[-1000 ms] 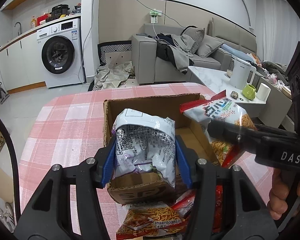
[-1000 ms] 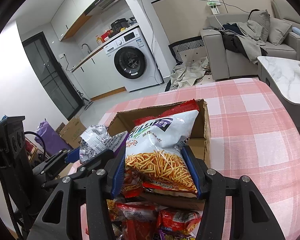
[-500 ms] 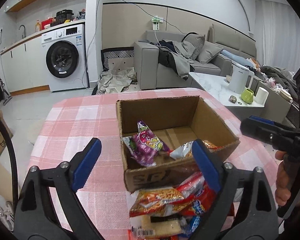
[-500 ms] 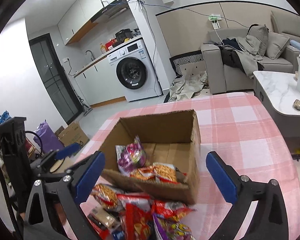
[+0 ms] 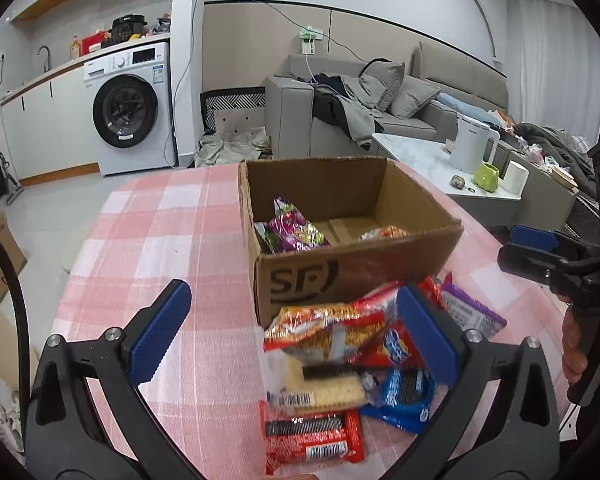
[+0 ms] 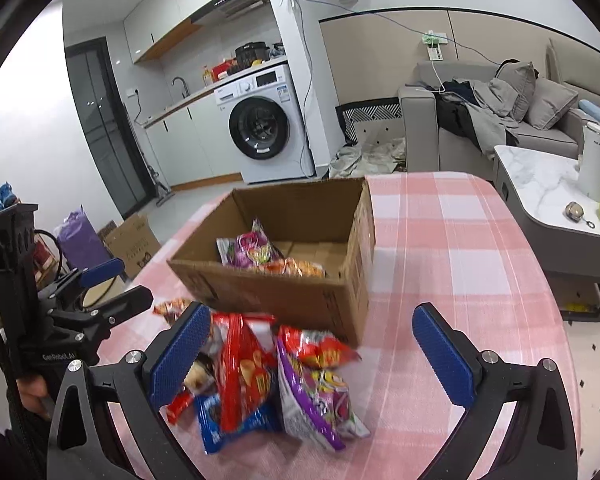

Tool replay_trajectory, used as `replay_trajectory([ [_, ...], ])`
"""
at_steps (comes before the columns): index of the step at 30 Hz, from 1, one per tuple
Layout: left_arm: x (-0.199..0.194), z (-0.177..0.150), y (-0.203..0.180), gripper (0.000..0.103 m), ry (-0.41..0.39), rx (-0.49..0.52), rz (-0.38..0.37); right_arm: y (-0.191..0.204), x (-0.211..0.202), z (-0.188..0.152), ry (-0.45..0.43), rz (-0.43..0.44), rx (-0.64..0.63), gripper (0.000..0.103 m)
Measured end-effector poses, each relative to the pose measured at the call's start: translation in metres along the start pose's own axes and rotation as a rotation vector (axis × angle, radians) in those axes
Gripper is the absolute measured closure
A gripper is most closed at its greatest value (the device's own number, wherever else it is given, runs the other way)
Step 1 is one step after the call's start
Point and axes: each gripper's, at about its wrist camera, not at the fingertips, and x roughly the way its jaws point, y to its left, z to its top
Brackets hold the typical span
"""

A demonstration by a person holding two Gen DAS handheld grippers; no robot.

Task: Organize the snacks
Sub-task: 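Withdraw both tools from the box back toward the snack pile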

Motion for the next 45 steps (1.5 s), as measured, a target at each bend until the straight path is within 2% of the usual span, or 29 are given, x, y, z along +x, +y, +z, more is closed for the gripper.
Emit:
replay_trajectory([
  [17,-0.01,-0.041,-0.006,0.0,0.054,0.049,0.027,-0.004,0.0,-0.035,0.079,-0.019,-0.022,0.0],
  [38,0.018,-0.064,0.004,0.0,0.162,0.038,-0.019,-0.01,0.037,-0.054,0.189,-0.054,-0.025,0.0],
  [45,0.027,-0.065,0.011,0.0,0.208,0.026,-0.037,-0.019,0.055,-0.061,0.233,-0.049,0.044,0.001],
])
